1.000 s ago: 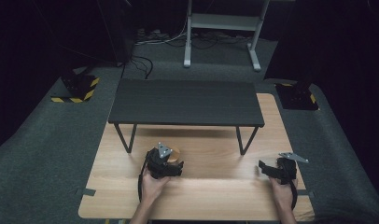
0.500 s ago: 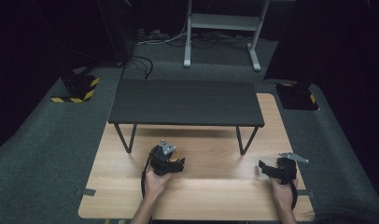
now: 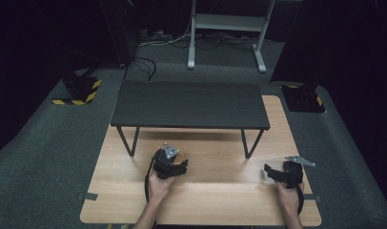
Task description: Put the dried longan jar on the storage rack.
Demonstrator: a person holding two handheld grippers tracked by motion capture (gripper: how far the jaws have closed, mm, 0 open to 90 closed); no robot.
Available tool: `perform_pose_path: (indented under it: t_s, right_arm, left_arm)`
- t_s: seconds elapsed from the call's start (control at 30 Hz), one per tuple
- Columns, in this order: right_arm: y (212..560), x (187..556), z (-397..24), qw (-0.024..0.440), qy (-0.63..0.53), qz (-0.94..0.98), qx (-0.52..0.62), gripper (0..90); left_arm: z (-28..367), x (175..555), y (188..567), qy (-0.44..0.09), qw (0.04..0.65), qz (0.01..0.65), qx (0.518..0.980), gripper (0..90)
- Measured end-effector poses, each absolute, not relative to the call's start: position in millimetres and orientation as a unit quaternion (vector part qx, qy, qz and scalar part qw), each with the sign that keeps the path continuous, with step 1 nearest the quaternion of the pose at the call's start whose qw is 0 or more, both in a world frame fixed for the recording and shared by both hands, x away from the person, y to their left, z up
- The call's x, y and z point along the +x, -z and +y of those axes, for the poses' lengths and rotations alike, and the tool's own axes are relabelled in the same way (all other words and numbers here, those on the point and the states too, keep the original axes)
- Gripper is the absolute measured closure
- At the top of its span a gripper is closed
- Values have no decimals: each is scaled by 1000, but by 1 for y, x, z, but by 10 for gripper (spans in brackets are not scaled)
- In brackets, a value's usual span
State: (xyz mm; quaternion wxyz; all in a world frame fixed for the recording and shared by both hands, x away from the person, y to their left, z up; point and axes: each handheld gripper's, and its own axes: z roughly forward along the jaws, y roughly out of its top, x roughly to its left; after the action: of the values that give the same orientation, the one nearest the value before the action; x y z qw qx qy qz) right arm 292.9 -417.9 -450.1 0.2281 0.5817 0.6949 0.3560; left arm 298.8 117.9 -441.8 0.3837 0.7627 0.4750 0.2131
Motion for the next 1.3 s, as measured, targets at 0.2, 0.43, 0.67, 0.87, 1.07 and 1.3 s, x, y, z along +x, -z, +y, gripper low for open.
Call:
perform_pose_path:
  t_s: [0.2, 0.43, 0.67, 0.87, 1.07, 1.3]
  right_arm:
    - [450, 293, -419, 227, -357, 694, 582, 111]
    - [450, 293, -419, 226, -358, 694, 583, 111]
    - [450, 293, -419, 226, -359, 693, 583, 111]
    - [450, 293, -419, 225, -359, 693, 583, 111]
    - [450, 293, -420, 224, -360, 692, 584, 110]
    - [450, 293, -420, 224, -361, 692, 584, 111]
  left_arm:
    - [116, 297, 441, -216, 382, 477, 762, 254]
    - [113, 295, 436, -219, 378, 473, 765, 257]
    - [110, 293, 421, -219, 373, 463, 774, 257]
    - [108, 288, 409, -220, 383, 452, 775, 257]
    - [109, 286, 389, -205, 391, 438, 783, 258]
    - [112, 282, 355, -186, 403, 414, 795, 258]
